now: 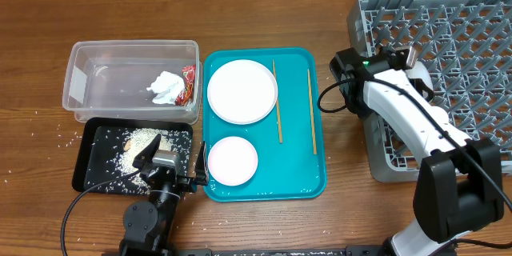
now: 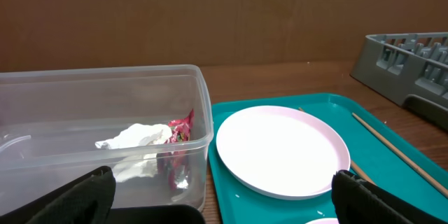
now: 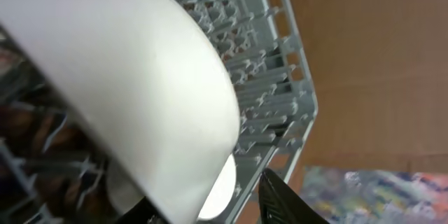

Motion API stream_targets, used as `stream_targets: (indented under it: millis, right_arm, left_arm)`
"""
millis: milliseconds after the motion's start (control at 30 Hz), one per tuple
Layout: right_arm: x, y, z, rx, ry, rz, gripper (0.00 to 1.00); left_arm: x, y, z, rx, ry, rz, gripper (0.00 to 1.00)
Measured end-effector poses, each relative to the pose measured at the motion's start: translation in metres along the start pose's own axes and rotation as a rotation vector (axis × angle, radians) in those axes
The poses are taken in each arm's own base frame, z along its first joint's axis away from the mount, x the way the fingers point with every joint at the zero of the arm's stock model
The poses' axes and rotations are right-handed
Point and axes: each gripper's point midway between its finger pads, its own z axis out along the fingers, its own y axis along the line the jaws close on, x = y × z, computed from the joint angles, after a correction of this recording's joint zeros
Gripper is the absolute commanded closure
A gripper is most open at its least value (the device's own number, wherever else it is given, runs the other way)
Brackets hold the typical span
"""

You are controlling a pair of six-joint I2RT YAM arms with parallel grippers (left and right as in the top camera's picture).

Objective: Sort waste into correct bins and load items into the dishwasher
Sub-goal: 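Grasp a wooden chopstick on the teal tray with the right gripper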

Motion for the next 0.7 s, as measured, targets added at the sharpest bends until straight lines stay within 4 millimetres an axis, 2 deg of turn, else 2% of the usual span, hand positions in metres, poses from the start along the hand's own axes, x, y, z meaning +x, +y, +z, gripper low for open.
stream_targets:
  millis: [133,200,300,400,500,567,600,700]
  right_arm:
    - [0.004,0.011,-0.018,-0.084,-0.006,0.018,0.49]
    - [0.003,0.012,-0.038,-0.145,-0.044,0.044,0.4]
    - [0.004,0.007,-0.06,-0.243,-0.07,0.093,0.39]
    - [0.007,0.011,-0.073,-0.371,-0.045,0.154,0.39]
    - [0.009,0.033,-0.092,-0.564,0.007,0.185,0.42]
    - [0.012,0.057,-0.111,-0.729,0.05,0.152,0.46]
    - [0.013,0.082,-0.138,-0.928,0.081,0.104,0.5]
    - [0.018,0.105,-0.174,-1.155,0.11,0.02,0.57]
  left_arm:
    - [0.0,0.0,0.0,0.0,0.0,0.0,0.0]
    - [0.0,0.0,0.0,0.0,0.0,0.0,0.0]
    - [0.0,0.0,0.0,0.0,0.0,0.0,0.0]
    - [0.0,0.0,0.0,0.0,0.0,0.0,0.0]
    - [0.0,0.0,0.0,0.0,0.0,0.0,0.0]
    - [0.0,0.0,0.0,0.0,0.0,0.0,0.0]
    - [0.0,0.0,0.0,0.0,0.0,0.0,0.0]
    - [0.0,0.0,0.0,0.0,0.0,0.0,0.0]
